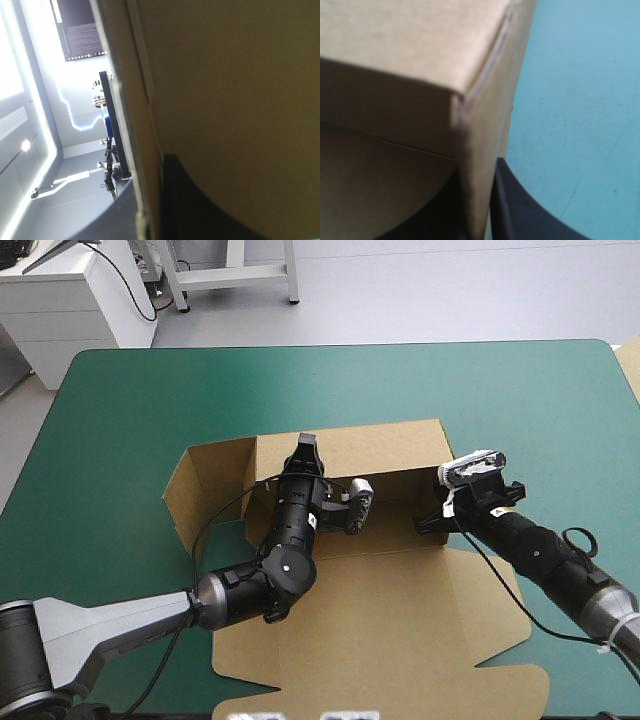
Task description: Fold the box
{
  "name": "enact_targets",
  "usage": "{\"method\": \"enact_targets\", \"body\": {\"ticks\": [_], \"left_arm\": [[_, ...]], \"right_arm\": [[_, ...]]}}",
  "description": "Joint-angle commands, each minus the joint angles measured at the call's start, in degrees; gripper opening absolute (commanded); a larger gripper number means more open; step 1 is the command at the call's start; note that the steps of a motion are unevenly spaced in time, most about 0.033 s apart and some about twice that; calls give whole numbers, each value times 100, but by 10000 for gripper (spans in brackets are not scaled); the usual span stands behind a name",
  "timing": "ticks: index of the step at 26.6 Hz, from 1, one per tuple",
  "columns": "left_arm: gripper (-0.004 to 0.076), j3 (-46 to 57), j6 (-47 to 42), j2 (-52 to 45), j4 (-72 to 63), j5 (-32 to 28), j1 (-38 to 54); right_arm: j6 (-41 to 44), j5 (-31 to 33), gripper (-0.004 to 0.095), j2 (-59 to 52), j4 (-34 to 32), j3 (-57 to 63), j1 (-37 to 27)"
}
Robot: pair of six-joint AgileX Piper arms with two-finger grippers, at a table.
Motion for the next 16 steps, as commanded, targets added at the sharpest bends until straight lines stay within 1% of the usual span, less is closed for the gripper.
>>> {"method": "enact_targets", "body": {"ticks": [1, 3, 5, 7, 11, 12, 13, 16], "left_arm": [[-8, -92, 48, -168, 279, -182, -43], [-5, -92, 48, -168, 342, -168, -43], [25, -92, 48, -168, 342, -179, -43], [113, -92, 48, -168, 342, -169, -43], [340, -92, -340, -168, 372, -195, -43], [373, -92, -398, -168, 372, -248, -43], [403, -92, -462, -168, 350, -271, -66], [400, -92, -529, -168, 363, -130, -242]], "right_arm": [[-118, -203, -21, -208, 63, -240, 108], [-118, -323, -21, -208, 63, -240, 108], [-118, -474, -21, -208, 63, -240, 108], [-118, -678, -21, -208, 63, -240, 108], [-139, -1291, -21, -29, 41, -287, 108], [-175, -1395, -21, 47, 41, -312, 108], [-400, -1419, -21, 279, 29, -427, 108], [-534, -1359, -21, 816, 65, -813, 108]]}}
